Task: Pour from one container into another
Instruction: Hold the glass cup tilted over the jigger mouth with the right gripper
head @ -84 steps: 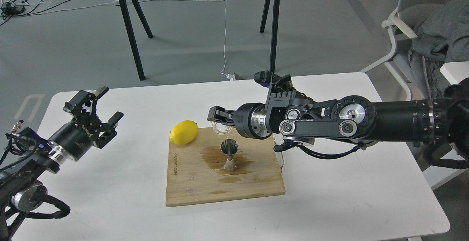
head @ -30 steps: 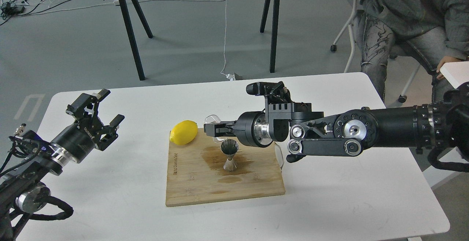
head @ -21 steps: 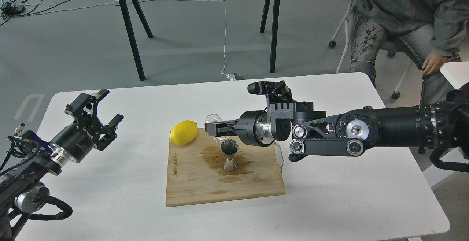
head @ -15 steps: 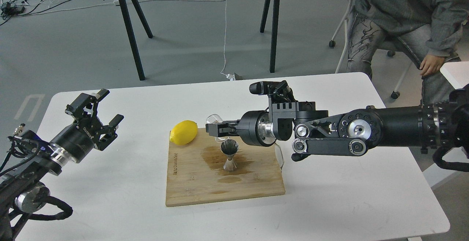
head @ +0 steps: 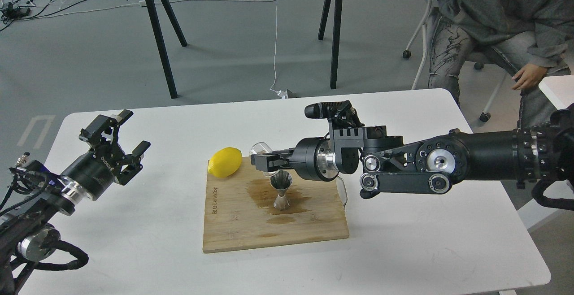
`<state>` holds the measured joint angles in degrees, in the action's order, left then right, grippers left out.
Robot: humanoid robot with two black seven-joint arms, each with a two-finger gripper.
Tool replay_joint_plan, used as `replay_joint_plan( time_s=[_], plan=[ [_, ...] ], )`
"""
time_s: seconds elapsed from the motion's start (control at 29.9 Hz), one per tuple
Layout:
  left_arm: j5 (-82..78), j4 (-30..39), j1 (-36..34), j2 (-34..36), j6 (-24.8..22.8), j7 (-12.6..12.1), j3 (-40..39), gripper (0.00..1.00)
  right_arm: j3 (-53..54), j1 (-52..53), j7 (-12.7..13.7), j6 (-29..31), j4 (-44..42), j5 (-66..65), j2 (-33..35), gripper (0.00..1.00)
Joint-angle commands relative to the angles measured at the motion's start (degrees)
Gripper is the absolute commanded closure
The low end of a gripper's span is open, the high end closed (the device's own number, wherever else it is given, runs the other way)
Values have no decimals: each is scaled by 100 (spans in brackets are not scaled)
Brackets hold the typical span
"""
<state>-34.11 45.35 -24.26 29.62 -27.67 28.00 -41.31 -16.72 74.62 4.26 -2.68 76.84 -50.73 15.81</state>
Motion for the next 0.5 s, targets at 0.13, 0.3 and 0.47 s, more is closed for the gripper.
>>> replay_joint_plan(
  time_s=[0.13,0.3,0.47],
  plan=[
    [1,-8,0,-9,7,0,0,2,-86,-9,-188,-13,-2,-218,98,62],
    [1,-70,0,-26,7,0,9,2,-86,-17,-311,-13,-2,-227,107,63],
    [1,-88,-8,-62,-2,0,0,2,-95,-61,-461,-13,7,-350,107,63]
  ],
)
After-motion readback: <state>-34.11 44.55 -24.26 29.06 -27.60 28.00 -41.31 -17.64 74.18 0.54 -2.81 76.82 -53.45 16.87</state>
